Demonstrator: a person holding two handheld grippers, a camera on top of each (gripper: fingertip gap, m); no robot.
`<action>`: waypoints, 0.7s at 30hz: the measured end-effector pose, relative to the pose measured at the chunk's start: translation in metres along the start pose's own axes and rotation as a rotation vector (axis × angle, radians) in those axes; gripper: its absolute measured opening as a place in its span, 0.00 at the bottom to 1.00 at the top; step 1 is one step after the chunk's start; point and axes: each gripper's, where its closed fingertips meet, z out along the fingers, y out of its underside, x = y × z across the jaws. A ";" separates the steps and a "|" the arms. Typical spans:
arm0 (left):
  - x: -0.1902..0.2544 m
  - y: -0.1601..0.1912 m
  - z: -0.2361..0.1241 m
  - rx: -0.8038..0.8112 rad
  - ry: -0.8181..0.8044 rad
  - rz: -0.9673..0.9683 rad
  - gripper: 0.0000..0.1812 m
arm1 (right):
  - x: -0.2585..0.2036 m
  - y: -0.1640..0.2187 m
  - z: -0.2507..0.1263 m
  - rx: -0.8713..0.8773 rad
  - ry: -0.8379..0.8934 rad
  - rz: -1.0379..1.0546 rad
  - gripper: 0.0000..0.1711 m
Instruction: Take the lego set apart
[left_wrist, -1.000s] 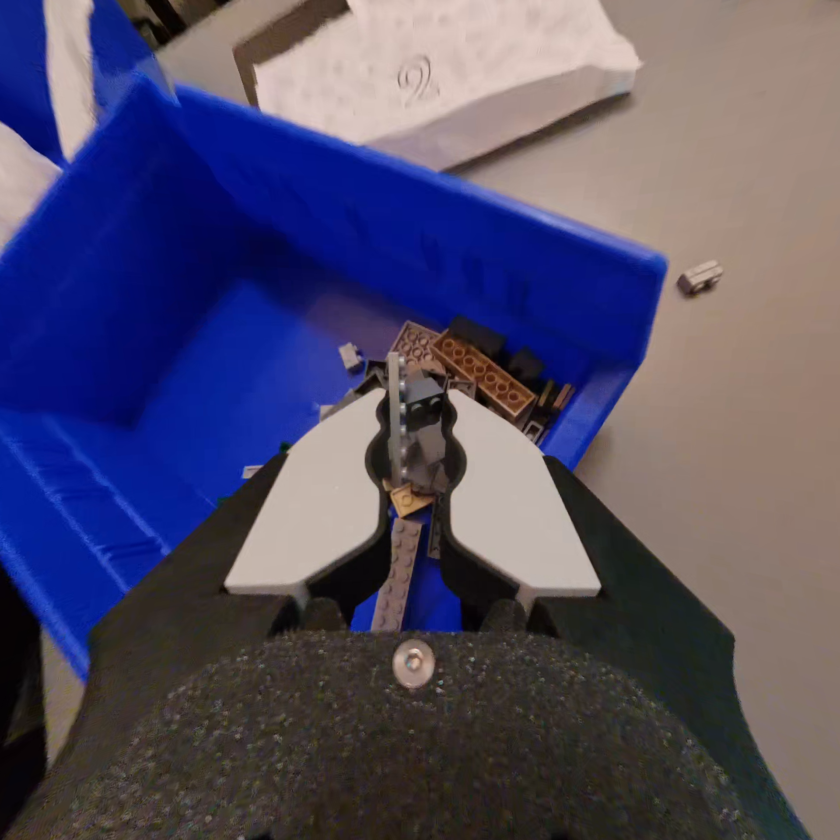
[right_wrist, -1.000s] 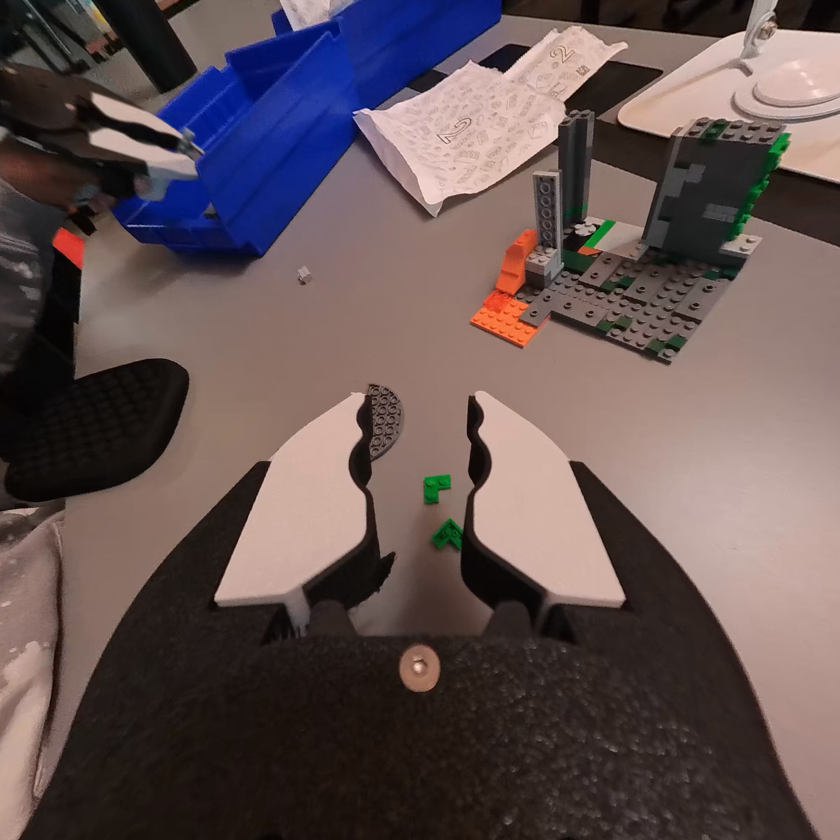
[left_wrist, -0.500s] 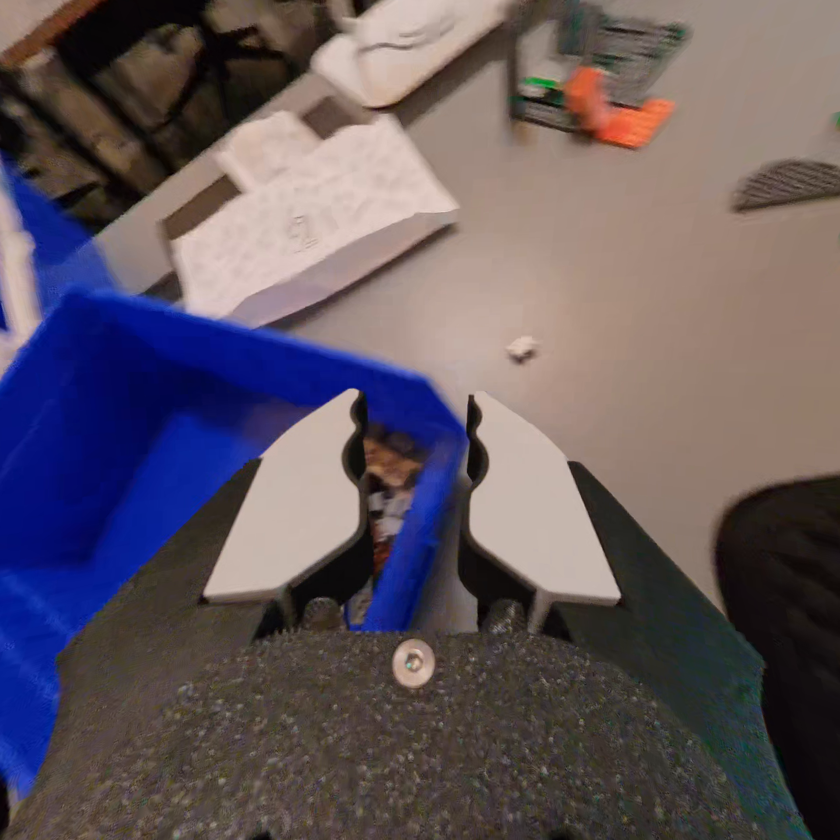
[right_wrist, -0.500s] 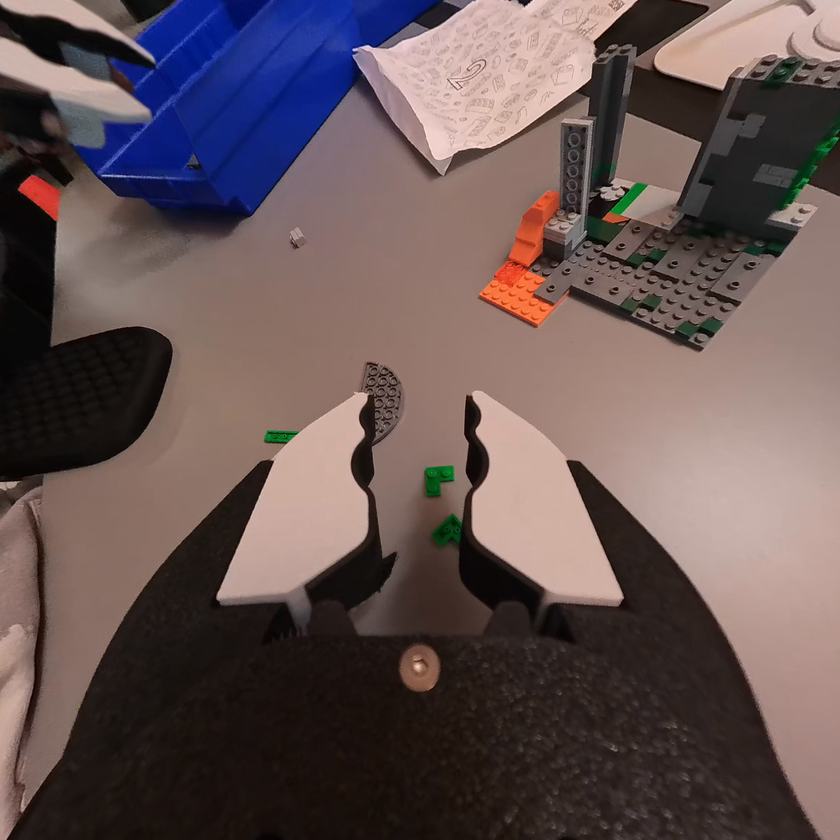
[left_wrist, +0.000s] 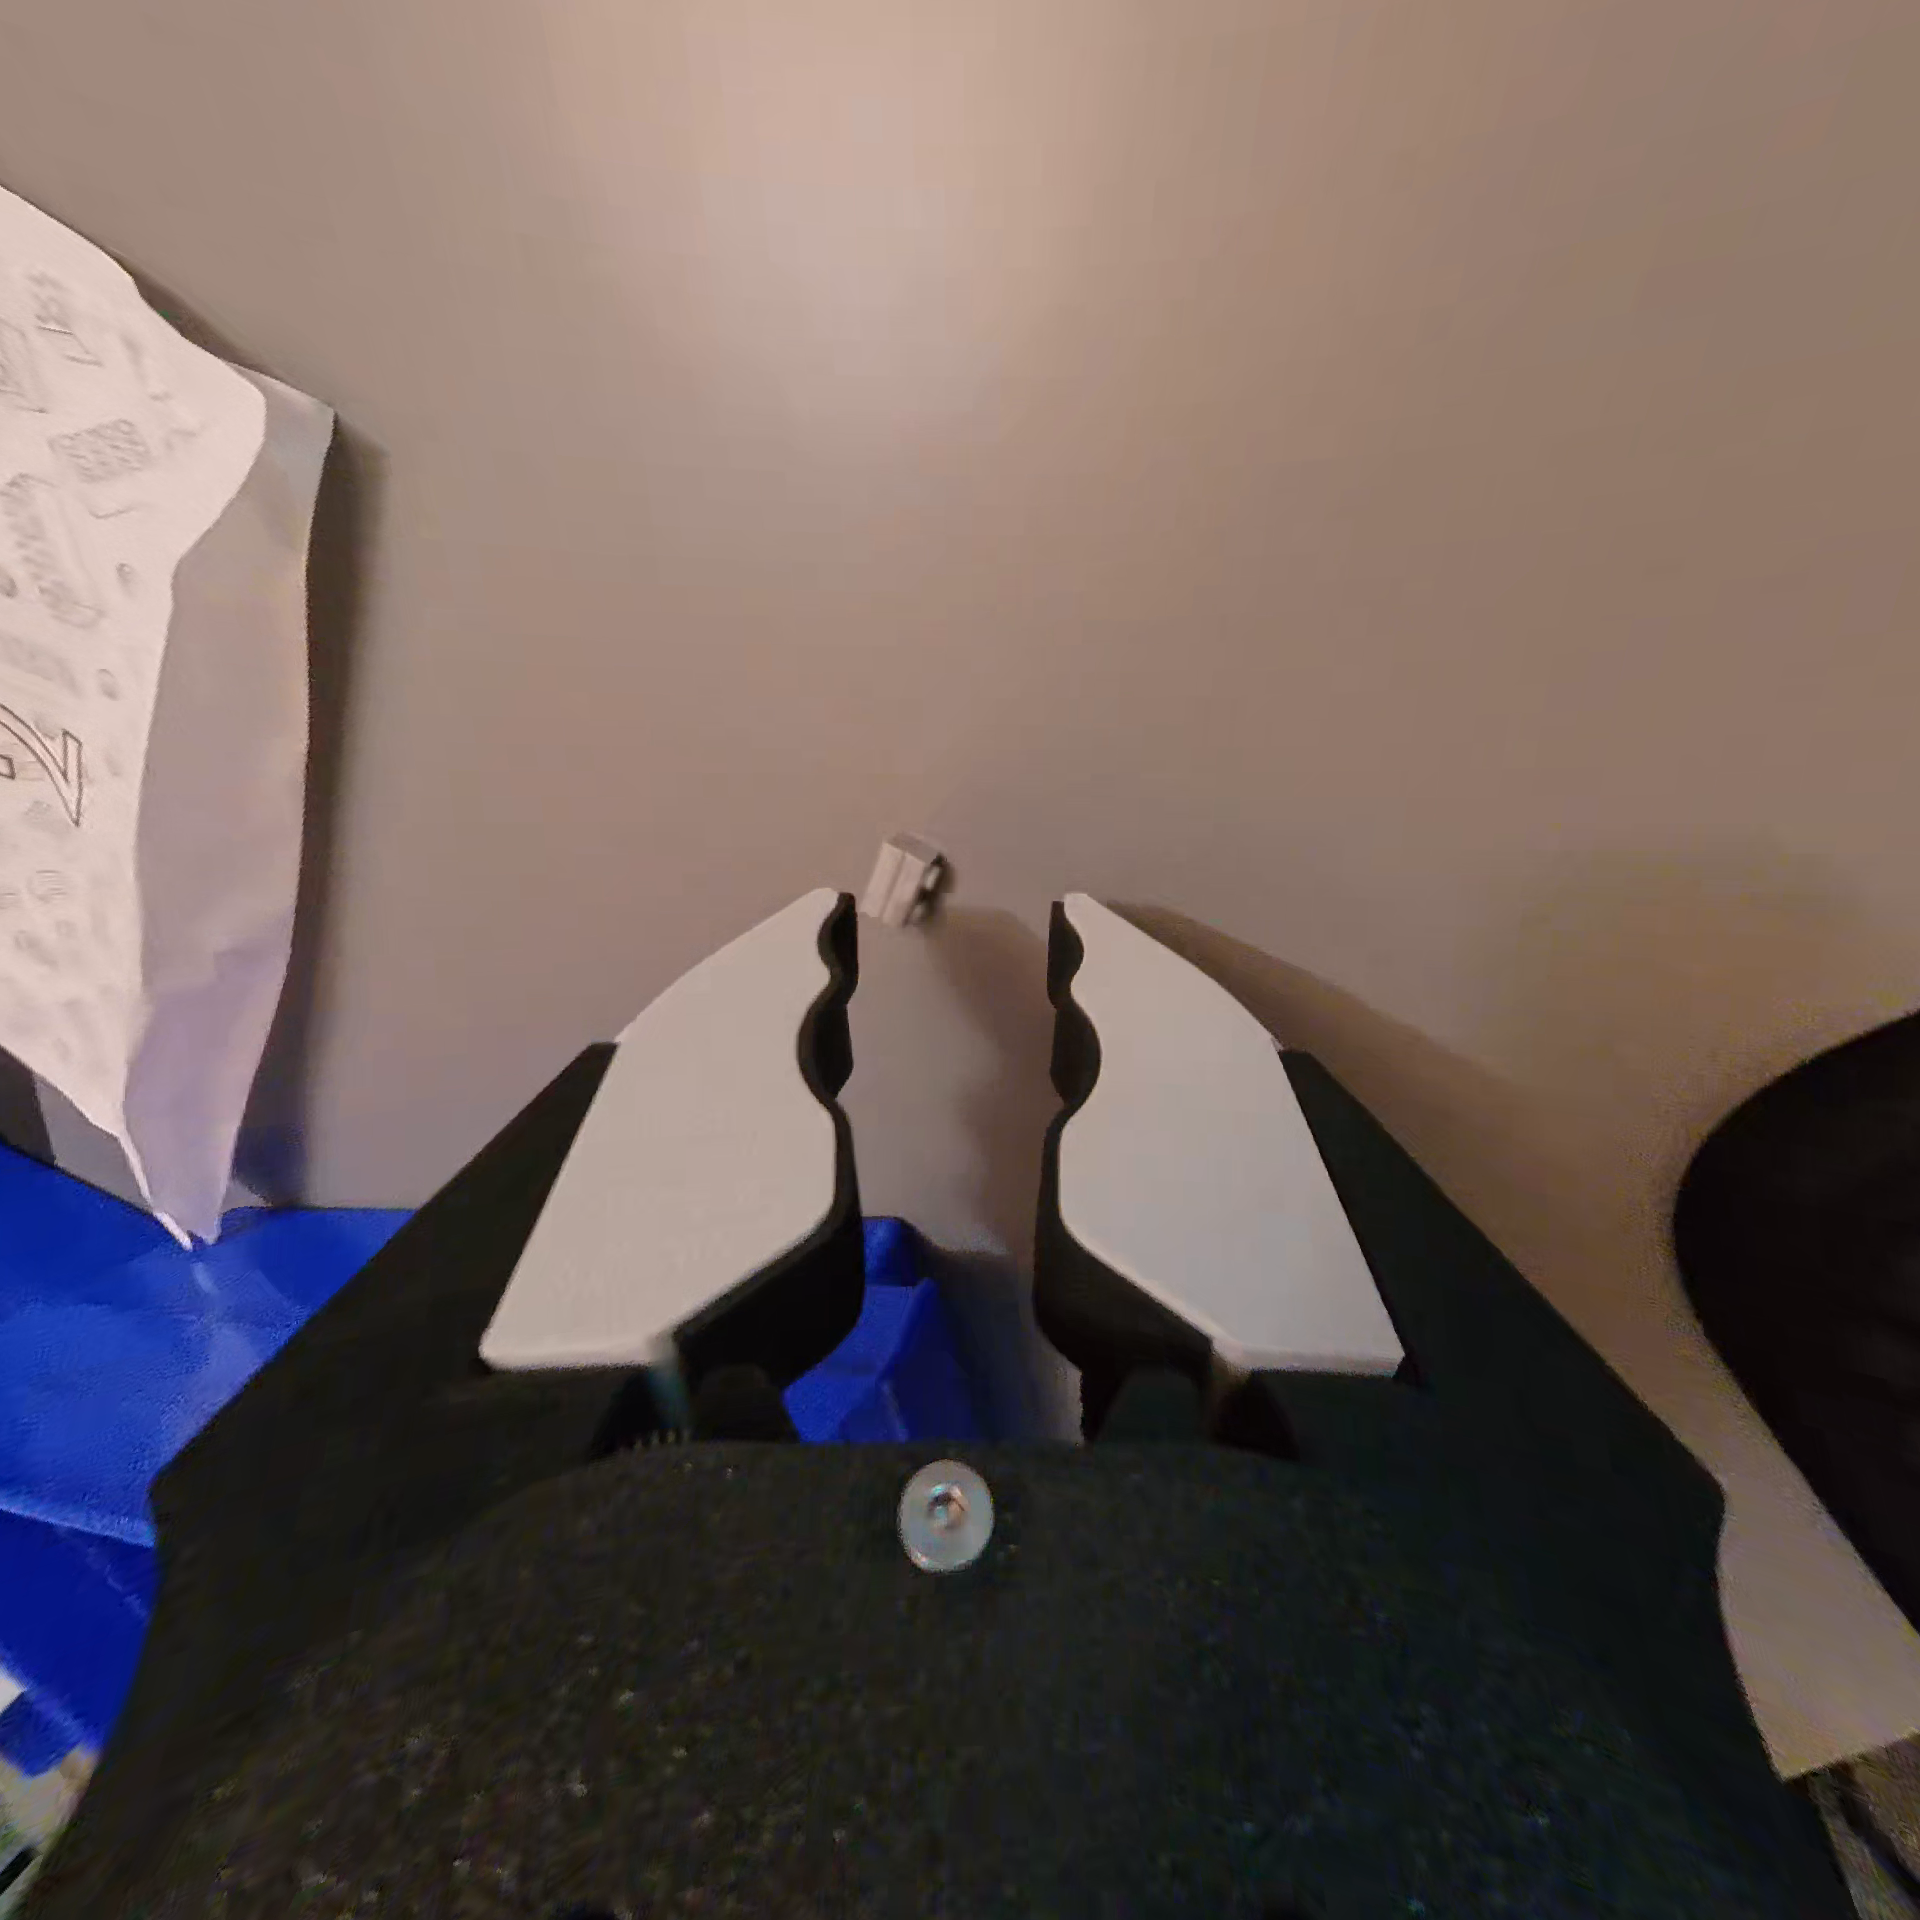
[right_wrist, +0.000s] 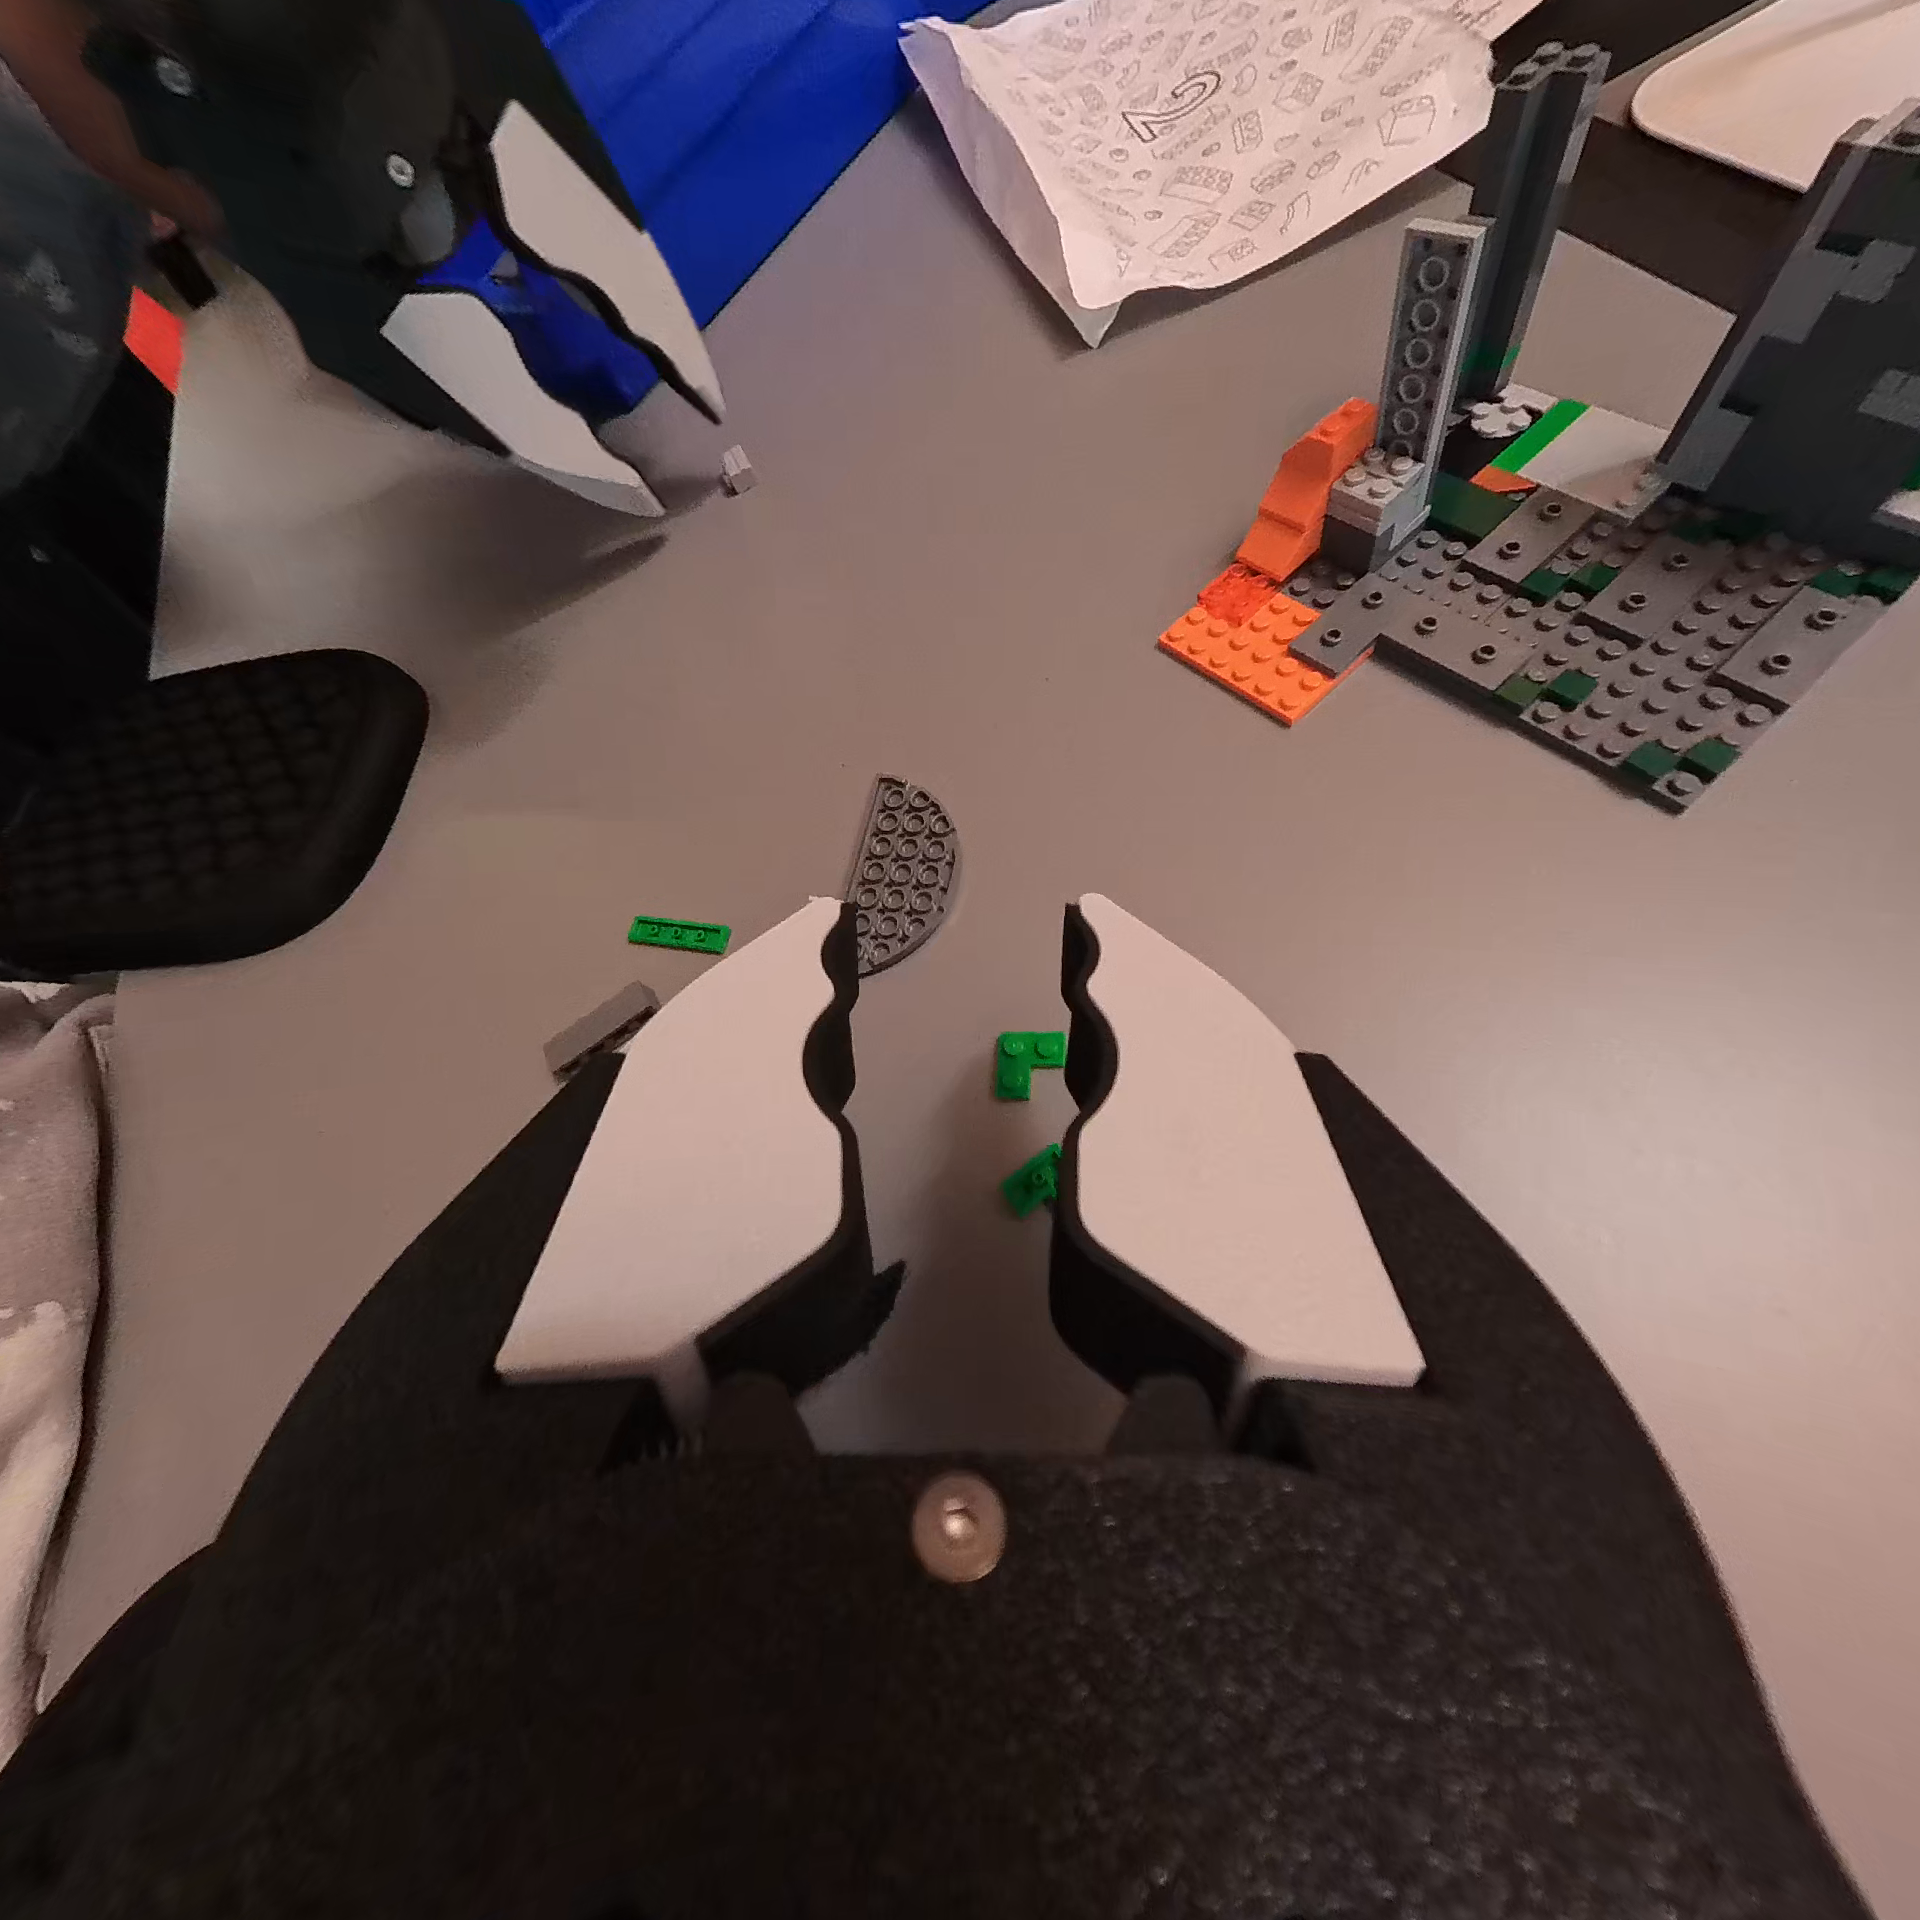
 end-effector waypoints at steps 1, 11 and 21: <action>-0.002 0.000 0.002 -0.023 0.004 0.006 0.19 | 0.000 0.000 0.000 0.001 -0.001 0.001 0.22; -0.013 0.008 0.017 -0.190 0.067 0.048 0.12 | -0.002 -0.001 -0.003 0.016 -0.021 -0.001 0.22; -0.008 -0.009 -0.006 -0.048 0.038 0.015 0.07 | -0.002 -0.002 -0.004 0.024 -0.021 0.002 0.21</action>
